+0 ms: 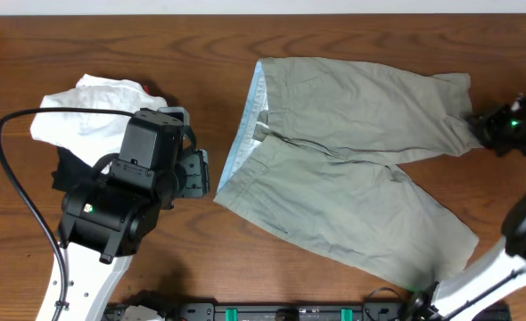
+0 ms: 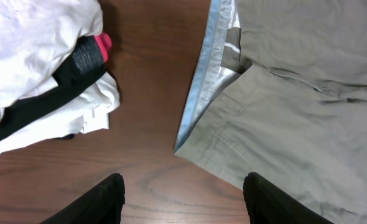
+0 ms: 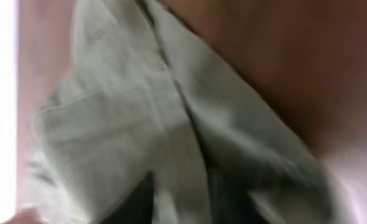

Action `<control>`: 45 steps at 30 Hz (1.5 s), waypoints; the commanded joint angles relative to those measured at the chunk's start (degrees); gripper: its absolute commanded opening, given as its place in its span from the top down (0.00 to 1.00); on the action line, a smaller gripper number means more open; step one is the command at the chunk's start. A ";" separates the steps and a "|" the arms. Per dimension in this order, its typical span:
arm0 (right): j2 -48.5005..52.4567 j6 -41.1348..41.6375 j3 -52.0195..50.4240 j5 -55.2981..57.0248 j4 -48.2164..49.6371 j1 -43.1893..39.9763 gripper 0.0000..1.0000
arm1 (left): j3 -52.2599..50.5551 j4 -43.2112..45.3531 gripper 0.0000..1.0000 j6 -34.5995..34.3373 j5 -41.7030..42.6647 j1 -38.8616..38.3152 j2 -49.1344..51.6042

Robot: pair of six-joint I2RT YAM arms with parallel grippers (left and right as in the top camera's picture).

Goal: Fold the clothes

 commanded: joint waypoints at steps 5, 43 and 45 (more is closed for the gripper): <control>-6.84 -3.19 1.31 14.25 -5.77 2.12 0.54 | 0.83 0.17 0.36 -0.13 -0.11 0.35 -0.02; 8.79 1.09 1.29 -0.28 6.40 4.07 0.60 | 0.83 0.70 0.36 -0.15 -0.09 0.35 -0.02; 8.79 2.54 1.31 -4.20 8.13 4.04 0.63 | 0.83 0.74 0.36 -0.13 -0.11 0.35 -0.02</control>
